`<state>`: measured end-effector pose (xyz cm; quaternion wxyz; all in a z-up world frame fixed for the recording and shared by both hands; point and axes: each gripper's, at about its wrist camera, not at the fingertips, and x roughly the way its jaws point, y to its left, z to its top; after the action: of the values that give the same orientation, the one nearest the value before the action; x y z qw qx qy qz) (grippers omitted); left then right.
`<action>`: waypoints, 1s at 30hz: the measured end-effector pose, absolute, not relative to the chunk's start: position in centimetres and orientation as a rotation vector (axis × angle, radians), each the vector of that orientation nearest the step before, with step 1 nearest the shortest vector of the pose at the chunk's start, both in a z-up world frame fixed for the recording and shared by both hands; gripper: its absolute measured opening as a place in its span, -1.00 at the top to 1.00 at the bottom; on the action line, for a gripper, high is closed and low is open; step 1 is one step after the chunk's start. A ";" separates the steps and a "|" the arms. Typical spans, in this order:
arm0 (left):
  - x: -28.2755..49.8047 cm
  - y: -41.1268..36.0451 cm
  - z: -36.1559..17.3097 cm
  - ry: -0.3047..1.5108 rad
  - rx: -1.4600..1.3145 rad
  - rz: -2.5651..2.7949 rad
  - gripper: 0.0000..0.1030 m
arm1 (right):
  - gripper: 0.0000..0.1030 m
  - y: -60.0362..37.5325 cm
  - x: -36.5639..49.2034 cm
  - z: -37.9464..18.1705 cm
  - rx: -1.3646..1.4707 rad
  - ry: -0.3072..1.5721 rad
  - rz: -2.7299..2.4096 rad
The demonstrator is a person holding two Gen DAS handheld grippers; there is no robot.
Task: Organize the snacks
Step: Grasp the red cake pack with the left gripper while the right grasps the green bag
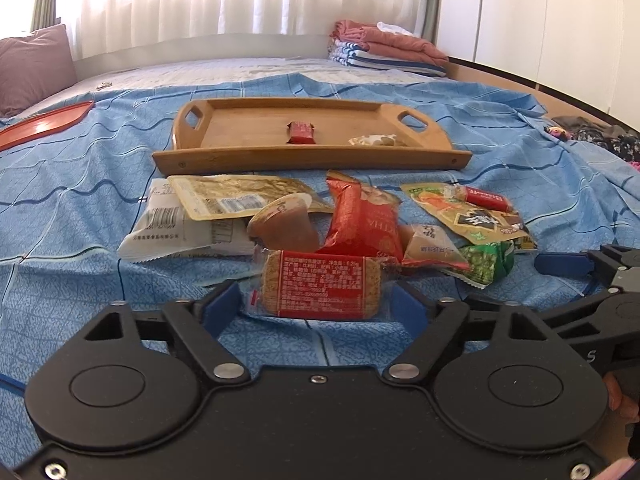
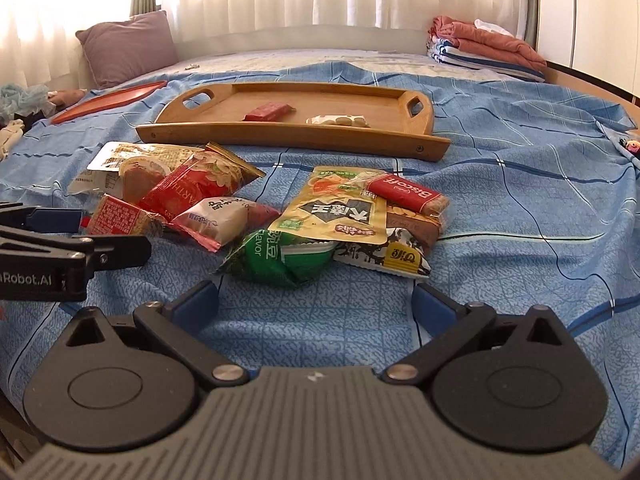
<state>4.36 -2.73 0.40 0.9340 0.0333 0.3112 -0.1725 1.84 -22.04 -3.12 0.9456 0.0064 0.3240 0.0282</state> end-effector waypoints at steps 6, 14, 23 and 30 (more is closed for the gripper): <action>4.6 -2.9 0.7 0.637 0.072 -0.359 -0.27 | -1.00 -22.0 1.7 -3.0 0.007 0.646 0.059; 3.9 -2.8 1.3 0.609 0.106 -0.364 -0.26 | -1.00 -21.7 1.5 -2.1 0.047 0.620 0.098; 3.7 -1.9 1.5 0.598 0.132 -0.346 -0.26 | -0.69 -21.2 1.9 -1.7 0.087 0.609 0.137; 3.3 -1.5 1.4 0.599 0.130 -0.365 -0.37 | -0.35 -21.9 2.5 -1.6 0.192 0.602 0.117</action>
<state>3.28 -1.49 1.44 0.9371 0.0635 0.2931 -0.1787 2.45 -21.94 -1.59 0.9488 0.0943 0.2959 0.0574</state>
